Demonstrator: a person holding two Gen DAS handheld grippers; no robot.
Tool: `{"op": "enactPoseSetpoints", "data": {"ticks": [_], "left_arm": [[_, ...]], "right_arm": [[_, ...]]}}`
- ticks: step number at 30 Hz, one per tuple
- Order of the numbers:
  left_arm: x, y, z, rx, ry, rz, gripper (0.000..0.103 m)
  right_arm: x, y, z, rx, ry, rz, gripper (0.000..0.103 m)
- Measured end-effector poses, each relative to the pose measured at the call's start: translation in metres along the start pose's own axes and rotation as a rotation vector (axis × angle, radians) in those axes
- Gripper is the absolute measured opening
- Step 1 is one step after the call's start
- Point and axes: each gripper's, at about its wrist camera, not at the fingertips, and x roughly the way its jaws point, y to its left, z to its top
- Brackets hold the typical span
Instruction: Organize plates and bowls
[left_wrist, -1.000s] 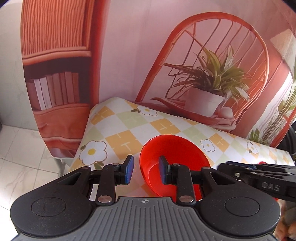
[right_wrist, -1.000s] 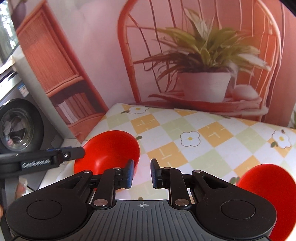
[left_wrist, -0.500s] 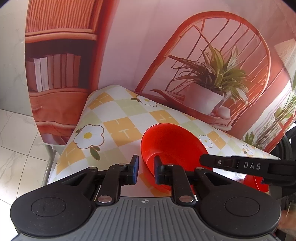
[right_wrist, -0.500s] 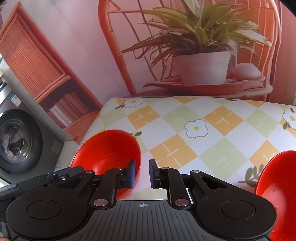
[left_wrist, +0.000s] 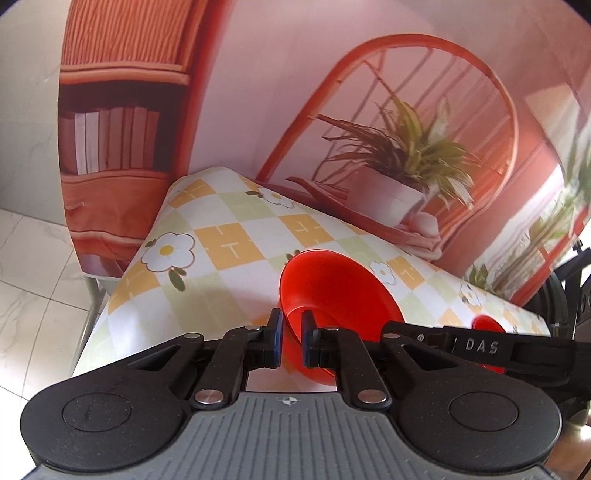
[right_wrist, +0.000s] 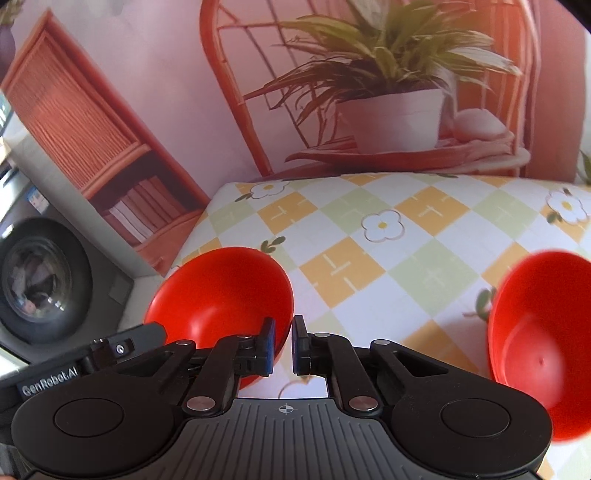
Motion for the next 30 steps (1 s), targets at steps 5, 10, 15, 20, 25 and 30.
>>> {"op": "enactPoseSetpoints", "data": {"ticks": [5, 10, 15, 20, 25, 30], "left_arm": [[-0.018, -0.016, -0.005, 0.044, 0.006, -0.010, 0.011], [-0.036, -0.033, -0.010, 0.094, 0.009, -0.036, 0.011], [-0.043, -0.057, -0.012, 0.136, 0.014, -0.059, 0.011], [-0.040, -0.086, -0.013, 0.175, 0.019, -0.091, 0.011], [-0.031, -0.115, -0.014, 0.207, 0.036, -0.124, 0.011], [-0.014, -0.142, -0.012, 0.226, 0.043, -0.142, 0.011]], "right_arm": [[-0.030, -0.009, -0.013, 0.030, -0.053, 0.038, 0.008], [-0.061, -0.024, -0.029, 0.100, -0.107, 0.081, 0.008], [-0.088, -0.044, -0.044, 0.166, -0.146, 0.091, 0.008], [-0.114, -0.065, -0.049, 0.194, -0.202, 0.073, 0.008], [-0.136, -0.092, -0.049, 0.229, -0.268, 0.055, 0.008], [-0.151, -0.118, -0.050, 0.269, -0.324, 0.032, 0.009]]}}
